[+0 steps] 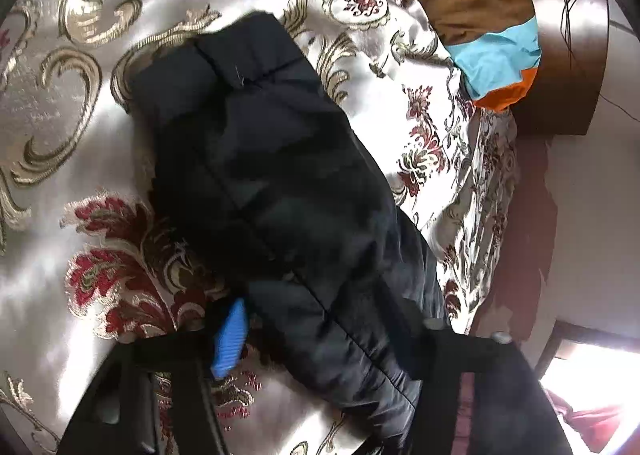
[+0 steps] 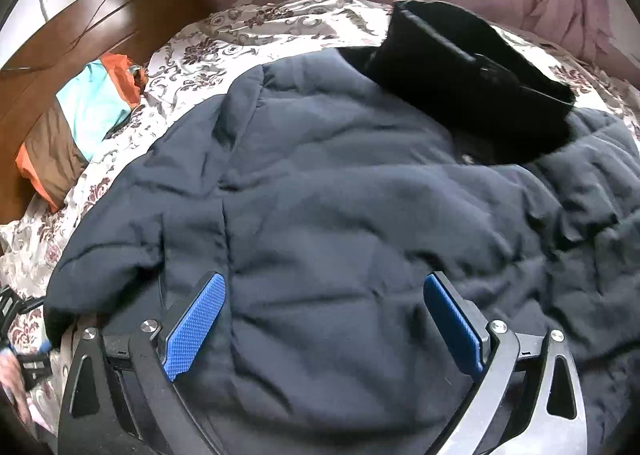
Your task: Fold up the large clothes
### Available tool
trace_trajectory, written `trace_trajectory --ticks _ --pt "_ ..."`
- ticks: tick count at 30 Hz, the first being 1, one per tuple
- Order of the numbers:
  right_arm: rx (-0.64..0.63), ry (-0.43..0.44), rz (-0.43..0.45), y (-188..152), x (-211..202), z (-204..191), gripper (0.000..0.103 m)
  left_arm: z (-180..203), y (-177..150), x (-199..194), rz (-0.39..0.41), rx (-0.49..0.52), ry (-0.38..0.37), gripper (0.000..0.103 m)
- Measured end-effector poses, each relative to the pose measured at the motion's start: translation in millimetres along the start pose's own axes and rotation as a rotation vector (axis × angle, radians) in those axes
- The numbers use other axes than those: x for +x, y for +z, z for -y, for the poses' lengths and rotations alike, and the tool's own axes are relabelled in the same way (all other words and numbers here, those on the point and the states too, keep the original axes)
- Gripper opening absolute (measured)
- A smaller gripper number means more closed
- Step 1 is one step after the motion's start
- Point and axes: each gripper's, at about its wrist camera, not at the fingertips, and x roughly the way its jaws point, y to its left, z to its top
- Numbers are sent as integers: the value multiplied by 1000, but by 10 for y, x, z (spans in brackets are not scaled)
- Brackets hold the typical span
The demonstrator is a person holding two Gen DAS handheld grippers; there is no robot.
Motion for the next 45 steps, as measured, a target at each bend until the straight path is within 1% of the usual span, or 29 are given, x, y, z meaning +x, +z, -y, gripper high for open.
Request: trace_trajectory --ticks 1,2,4,6,8,10,11,14,16,18,21,22,23,25,27,28,32,36,38,40,43,45 --pt "6 -4 2 -44 -63 46 98 23 5 -25 13 17 2 39" --pt "13 -8 5 -90 -128 96 98 59 9 -58 29 39 3 28" --pt "28 -27 3 -158 -224 170 98 136 25 -139 60 81 -8 16" --pt "46 -45 0 -239 -310 250 98 199 59 -237 90 93 -55 14" --pt "68 -66 0 -343 -405 360 98 295 86 -326 116 110 -85 10" --pt "91 -80 2 -418 -466 436 98 446 83 -436 150 150 -121 9" --pt "106 -85 3 -456 -504 491 98 561 65 -490 168 186 -137 8" --pt "141 -95 10 -522 -584 611 98 921 -56 -653 218 317 -174 8" --pt "163 -106 20 -557 -640 721 98 1224 -231 -770 246 434 -186 8" --pt "184 -123 26 -593 -677 816 98 1523 -484 -862 259 559 -210 8" --pt "220 -144 36 -657 -749 983 98 1874 -913 -920 254 734 -251 8" --pt "229 -150 41 -677 -781 1042 98 1991 -1102 -927 240 800 -276 8" --pt "234 -157 45 -696 -808 1077 98 2053 -1212 -927 227 837 -289 8" --pt "250 -170 50 -736 -865 1201 98 2210 -1537 -870 172 949 -311 8" --pt "266 -176 53 -775 -917 1311 98 2323 -1861 -739 69 1062 -323 8" --pt "275 -181 57 -796 -947 1376 98 2349 -1994 -677 30 1105 -323 8" --pt "302 -199 69 -886 -1058 1595 98 2377 -2668 -396 -121 1337 -253 8" --pt "339 -221 73 -1009 -1145 1839 98 2237 -3173 -129 -248 1484 -176 8" --pt "355 -229 71 -1078 -1177 1953 98 2126 -3353 -19 -303 1521 -140 8" --pt "362 -233 62 -1149 -1205 2084 98 1991 -3510 82 -342 1537 -99 8" --pt "370 -232 55 -1227 -1241 2228 98 1804 -3635 246 -398 1528 -27 8" --pt "377 -220 56 -1264 -1254 2296 98 1658 -3717 360 -454 1513 21 13"
